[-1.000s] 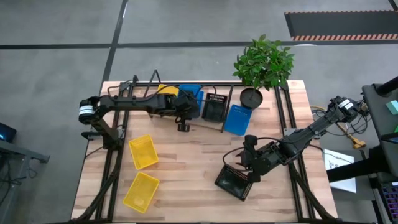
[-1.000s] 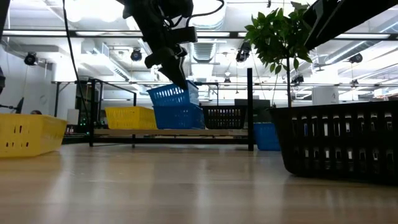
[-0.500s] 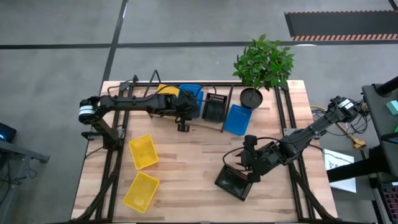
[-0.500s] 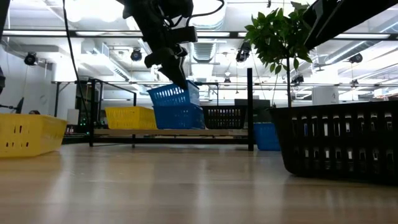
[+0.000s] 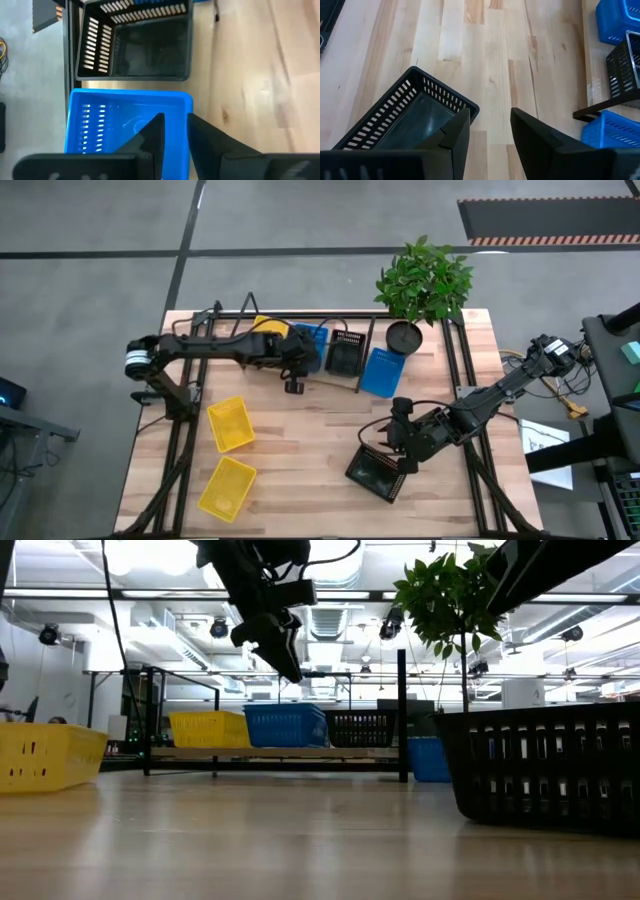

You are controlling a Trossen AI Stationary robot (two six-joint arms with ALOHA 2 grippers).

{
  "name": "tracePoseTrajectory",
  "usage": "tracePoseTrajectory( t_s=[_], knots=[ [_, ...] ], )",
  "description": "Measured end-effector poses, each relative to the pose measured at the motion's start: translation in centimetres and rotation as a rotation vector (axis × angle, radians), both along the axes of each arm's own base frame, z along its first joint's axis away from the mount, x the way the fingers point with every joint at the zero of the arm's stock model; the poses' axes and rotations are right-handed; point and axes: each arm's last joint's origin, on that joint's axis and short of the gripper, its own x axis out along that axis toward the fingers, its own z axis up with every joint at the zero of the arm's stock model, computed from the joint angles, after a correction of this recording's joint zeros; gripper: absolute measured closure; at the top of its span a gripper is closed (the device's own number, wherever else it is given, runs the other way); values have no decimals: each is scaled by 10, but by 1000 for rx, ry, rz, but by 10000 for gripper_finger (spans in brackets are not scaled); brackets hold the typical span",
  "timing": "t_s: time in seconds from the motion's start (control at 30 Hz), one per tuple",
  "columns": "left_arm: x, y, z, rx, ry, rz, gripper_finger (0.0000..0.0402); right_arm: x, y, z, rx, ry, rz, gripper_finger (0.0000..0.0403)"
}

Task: Stack baskets on shelf by color
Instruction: Stack the top yellow basket on top of the other yellow basket on the shelf

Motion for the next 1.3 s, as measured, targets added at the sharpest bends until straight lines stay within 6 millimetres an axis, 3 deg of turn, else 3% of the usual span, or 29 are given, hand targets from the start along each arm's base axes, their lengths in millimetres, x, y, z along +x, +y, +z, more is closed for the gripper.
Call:
tracePoseTrajectory(
  t_s=[0.17, 0.43, 0.57, 0.87, 1.07, 1.3],
  knots=[
    [-6, -15, 10, -26, -23, -6, 336, 0, 0, 0, 7, -4, -6, 271],
    [-16, -61, 23, -108, -51, -82, 336, 2, 1, 1, 18, -21, -5, 272],
    [-21, -77, 13, -130, -37, -106, 336, 3, 2, 2, 21, -37, 3, 278],
    [-32, -89, -29, -232, 18, 24, 336, 4, 3, 0, 12, -41, 15, 293],
    [-38, -118, -32, -351, 2, 91, 336, 6, 3, -5, -33, -91, 64, 309],
    [-55, -159, -16, -537, 19, 144, 336, 9, 5, -7, -65, -149, 121, 330]
  ],
)
